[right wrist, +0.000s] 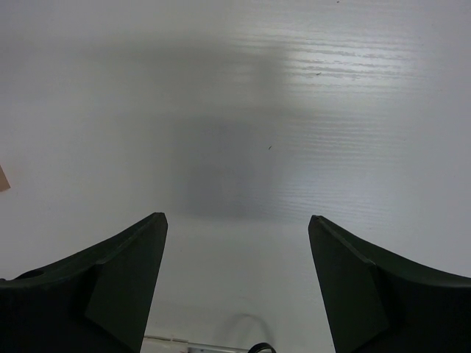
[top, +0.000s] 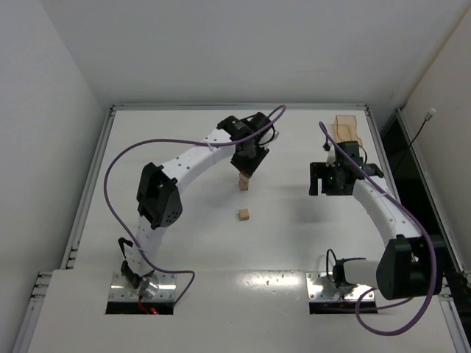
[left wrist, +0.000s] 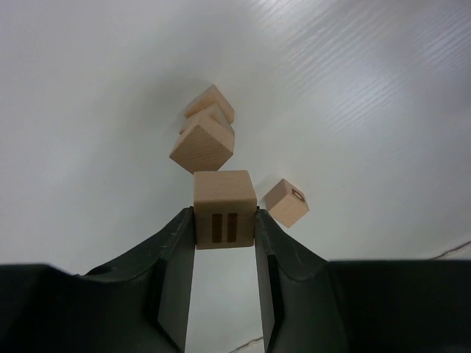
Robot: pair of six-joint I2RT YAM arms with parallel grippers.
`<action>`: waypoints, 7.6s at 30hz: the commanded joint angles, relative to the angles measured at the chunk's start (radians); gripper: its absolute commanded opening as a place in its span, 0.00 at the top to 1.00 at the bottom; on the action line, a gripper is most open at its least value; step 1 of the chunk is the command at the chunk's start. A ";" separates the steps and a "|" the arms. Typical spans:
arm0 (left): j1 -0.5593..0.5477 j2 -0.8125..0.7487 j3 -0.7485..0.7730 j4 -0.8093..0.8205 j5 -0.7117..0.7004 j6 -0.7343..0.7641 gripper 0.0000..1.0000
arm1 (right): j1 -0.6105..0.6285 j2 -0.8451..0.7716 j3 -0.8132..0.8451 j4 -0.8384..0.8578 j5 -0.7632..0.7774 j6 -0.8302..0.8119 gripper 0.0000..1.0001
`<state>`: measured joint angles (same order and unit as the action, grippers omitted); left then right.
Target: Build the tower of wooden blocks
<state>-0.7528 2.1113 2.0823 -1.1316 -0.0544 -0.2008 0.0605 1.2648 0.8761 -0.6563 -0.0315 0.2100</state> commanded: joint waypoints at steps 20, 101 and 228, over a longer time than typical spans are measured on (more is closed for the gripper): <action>0.072 0.053 0.055 -0.010 0.079 0.012 1.00 | -0.005 0.022 0.058 0.029 -0.018 0.012 0.25; 0.486 -0.297 -0.283 0.299 0.069 -0.164 0.30 | 0.627 0.073 0.153 0.095 -0.140 -0.599 0.28; 0.685 -0.263 -0.378 0.342 0.208 -0.111 0.29 | 0.496 0.774 1.161 -0.394 -0.099 -0.029 1.00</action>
<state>-0.0711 1.8885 1.6779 -0.8131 0.1429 -0.3004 0.5396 2.0304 1.9911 -1.0756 -0.1497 0.1471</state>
